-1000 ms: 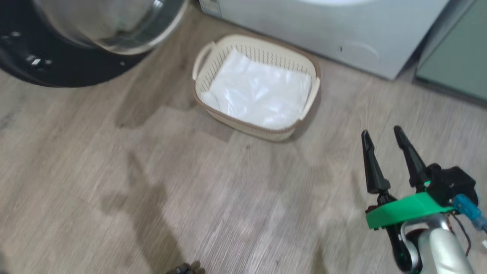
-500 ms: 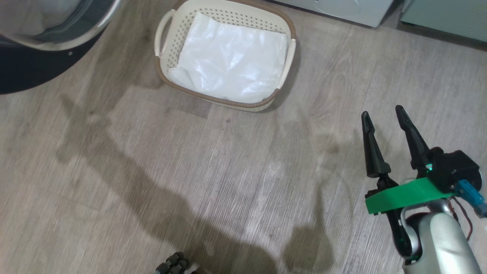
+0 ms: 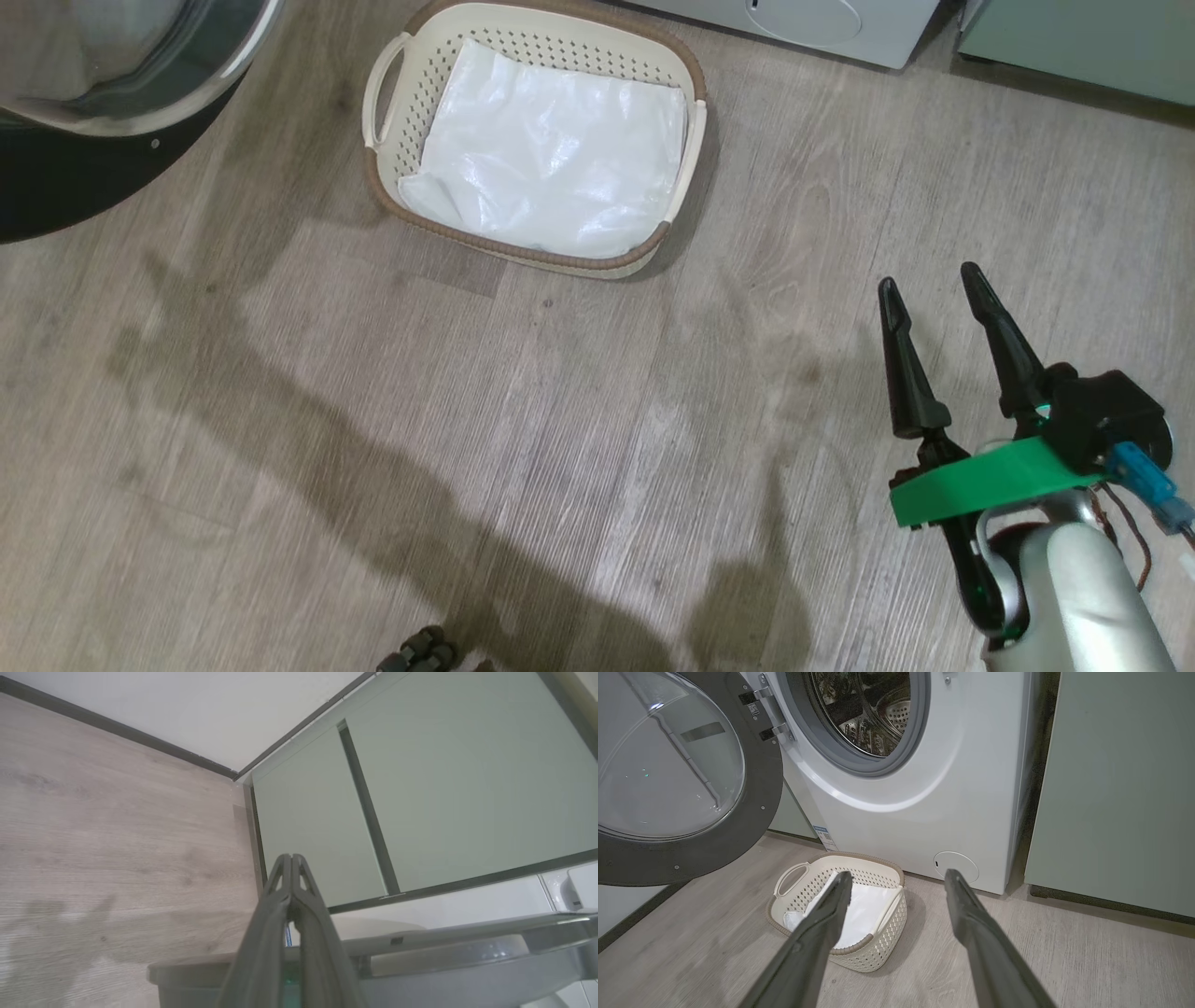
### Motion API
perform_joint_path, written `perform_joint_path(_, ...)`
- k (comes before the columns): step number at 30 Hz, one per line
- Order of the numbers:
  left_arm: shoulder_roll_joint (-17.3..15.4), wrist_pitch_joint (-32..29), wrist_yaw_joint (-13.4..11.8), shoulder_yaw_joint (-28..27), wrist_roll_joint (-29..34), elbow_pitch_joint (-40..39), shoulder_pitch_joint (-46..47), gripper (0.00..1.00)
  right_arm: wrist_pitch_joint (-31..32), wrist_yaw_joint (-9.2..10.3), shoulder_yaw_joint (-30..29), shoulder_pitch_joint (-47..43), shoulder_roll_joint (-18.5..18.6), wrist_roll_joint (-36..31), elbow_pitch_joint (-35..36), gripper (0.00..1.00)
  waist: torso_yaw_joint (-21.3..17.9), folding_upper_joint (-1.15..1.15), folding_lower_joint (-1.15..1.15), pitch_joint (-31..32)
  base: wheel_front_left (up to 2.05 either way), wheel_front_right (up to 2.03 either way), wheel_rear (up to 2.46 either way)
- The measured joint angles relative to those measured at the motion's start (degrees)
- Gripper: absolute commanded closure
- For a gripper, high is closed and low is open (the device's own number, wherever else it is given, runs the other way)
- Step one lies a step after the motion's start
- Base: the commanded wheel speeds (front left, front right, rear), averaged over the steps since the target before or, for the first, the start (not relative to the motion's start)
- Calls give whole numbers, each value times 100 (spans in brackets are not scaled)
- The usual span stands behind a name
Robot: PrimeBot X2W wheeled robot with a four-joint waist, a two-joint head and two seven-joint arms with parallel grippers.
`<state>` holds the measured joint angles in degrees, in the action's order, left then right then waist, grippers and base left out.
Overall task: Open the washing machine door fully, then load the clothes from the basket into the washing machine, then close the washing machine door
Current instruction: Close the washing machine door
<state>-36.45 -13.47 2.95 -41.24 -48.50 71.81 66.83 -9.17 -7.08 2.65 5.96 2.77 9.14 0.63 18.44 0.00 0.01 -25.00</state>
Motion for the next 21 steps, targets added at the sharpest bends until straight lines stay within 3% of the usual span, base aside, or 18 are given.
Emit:
perform_joint_path(7, 90, -608, 169, 263, 78, 157, 1, 100, 0, 0, 49, 0, 0, -10, 3, 0, 40, 0, 0, -5, 0, 0, 0)
perform_joint_path(21, 91, -1145, 289, 249, -113, 232, -13, 100, -64, 0, 108, 5, 1, 2, -105, 0, 20, 1, 0, 95, 0, 0, 0)
